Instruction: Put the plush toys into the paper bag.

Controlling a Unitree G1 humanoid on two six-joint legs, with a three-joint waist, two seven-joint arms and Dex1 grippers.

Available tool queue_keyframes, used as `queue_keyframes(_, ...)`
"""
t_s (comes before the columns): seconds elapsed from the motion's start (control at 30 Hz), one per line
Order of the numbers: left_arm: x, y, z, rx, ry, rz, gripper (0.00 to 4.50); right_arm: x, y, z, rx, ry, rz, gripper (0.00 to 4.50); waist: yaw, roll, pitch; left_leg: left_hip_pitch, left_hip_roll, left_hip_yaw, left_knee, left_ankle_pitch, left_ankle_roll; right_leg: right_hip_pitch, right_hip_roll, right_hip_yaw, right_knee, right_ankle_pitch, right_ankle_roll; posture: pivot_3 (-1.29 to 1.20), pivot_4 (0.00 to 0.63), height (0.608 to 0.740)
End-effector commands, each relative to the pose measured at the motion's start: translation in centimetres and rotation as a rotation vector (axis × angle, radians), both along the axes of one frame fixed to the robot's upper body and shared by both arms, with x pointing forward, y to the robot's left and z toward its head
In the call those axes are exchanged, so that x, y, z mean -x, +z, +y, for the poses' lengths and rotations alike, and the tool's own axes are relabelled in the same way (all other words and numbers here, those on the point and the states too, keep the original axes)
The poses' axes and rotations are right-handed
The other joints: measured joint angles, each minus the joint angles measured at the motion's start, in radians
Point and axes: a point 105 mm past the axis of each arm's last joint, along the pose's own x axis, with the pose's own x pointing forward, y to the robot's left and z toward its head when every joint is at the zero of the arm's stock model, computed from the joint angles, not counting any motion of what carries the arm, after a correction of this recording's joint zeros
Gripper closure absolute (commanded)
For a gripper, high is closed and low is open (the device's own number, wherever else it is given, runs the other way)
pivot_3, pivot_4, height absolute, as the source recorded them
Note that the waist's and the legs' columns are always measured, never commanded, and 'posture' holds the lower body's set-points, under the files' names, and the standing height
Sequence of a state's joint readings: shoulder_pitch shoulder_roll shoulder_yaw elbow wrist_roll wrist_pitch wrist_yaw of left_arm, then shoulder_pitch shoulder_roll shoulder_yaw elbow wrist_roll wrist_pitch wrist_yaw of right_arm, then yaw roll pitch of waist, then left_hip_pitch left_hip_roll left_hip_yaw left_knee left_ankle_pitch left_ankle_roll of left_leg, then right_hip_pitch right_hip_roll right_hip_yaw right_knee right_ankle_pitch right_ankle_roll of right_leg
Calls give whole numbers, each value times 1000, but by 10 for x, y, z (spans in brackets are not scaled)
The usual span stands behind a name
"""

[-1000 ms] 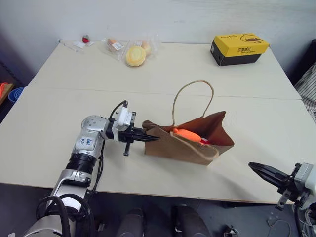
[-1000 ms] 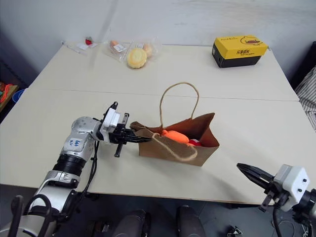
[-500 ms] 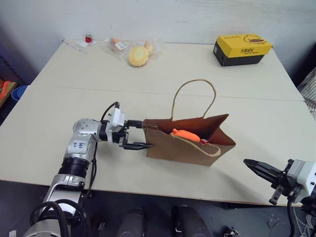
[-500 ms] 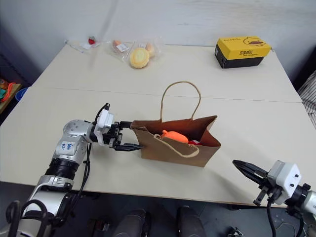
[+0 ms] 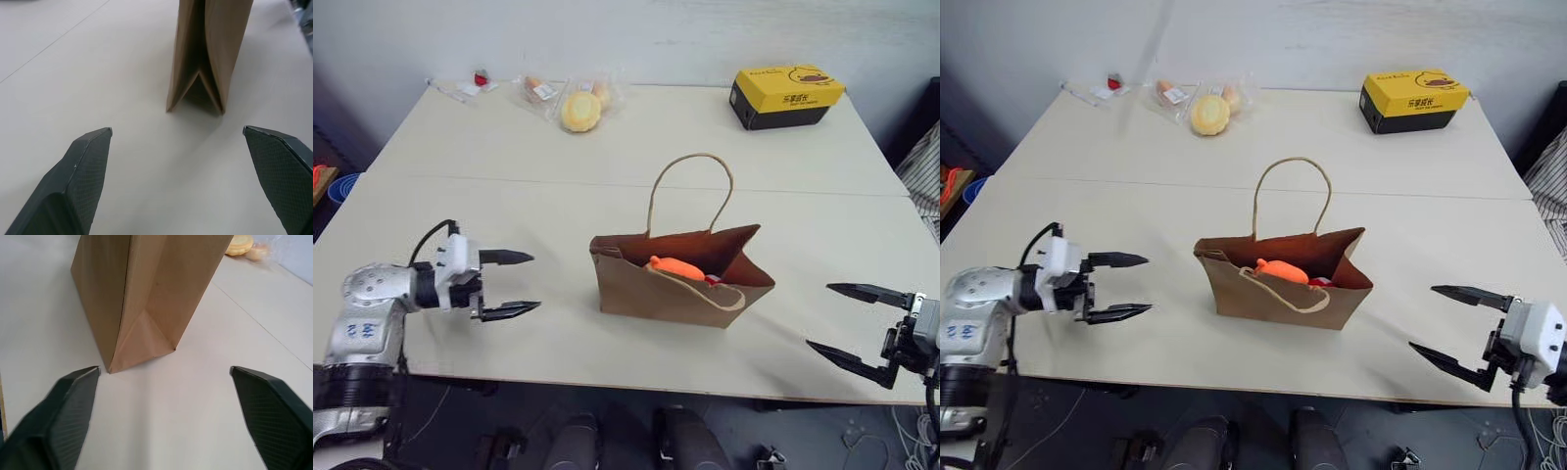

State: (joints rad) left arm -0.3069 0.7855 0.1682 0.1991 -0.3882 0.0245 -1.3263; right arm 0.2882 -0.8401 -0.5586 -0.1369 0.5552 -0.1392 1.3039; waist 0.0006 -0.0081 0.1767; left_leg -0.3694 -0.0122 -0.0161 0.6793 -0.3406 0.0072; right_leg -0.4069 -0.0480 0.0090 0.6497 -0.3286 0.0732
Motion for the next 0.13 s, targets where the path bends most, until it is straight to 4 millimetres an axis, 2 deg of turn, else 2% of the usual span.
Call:
queue_keyframes(0.03, 13, 8, 11, -43, 58, -67, 0, -4, 8, -15, 93, 53, 1, 13, 8, 0, 0, 0, 0, -1, 0, 0, 0, 1, 0, -1, -1, 0, 0, 0, 150, 740)
queue_keyframes(0.13, 15, 5, 19, -68, 117, -78, 0, -19, 12, -17, 95, 58, -25, 13, -4, 2, 0, 1, 0, 1, 0, -1, 2, 1, -1, 0, -2, 0, 0, 0, 150, 740)
